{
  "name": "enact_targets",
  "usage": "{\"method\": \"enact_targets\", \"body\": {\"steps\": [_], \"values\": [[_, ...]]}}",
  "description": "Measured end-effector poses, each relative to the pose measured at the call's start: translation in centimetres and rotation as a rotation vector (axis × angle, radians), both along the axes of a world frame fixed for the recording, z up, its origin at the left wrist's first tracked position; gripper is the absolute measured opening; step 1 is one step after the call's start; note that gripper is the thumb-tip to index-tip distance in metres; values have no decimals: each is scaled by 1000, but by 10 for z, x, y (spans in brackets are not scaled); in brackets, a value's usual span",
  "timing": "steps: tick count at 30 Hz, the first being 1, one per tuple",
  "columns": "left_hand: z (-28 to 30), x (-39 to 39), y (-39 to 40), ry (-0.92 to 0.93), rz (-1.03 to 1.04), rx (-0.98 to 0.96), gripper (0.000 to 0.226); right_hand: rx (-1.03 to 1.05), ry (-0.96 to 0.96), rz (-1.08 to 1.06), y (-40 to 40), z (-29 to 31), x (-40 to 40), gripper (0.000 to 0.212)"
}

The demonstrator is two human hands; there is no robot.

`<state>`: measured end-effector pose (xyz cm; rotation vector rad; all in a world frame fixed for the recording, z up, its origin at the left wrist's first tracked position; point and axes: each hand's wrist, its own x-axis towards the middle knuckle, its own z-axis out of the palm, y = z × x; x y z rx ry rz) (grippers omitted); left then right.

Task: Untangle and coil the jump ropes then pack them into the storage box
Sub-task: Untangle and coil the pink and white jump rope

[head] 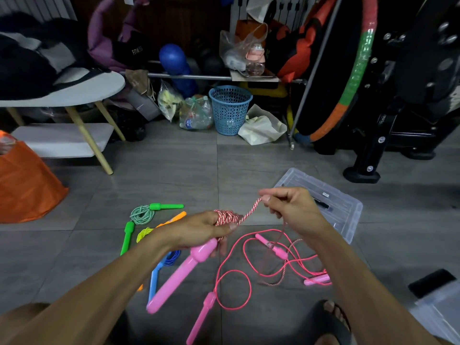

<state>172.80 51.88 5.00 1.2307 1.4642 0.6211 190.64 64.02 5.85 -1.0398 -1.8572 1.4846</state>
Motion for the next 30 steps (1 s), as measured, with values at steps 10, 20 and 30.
{"method": "enact_targets", "body": {"steps": [10,20,30], "values": [[5,-10,-1,-744,41,-15,31,237,46,-128,-2,-4,-1,7],[12,-18,1,-1119,492,86,58,290,-254,-292,14,-36,0,5],[12,-11,13,-1104,677,204,32,266,-205,368,-26,-11,-17,24]]}}
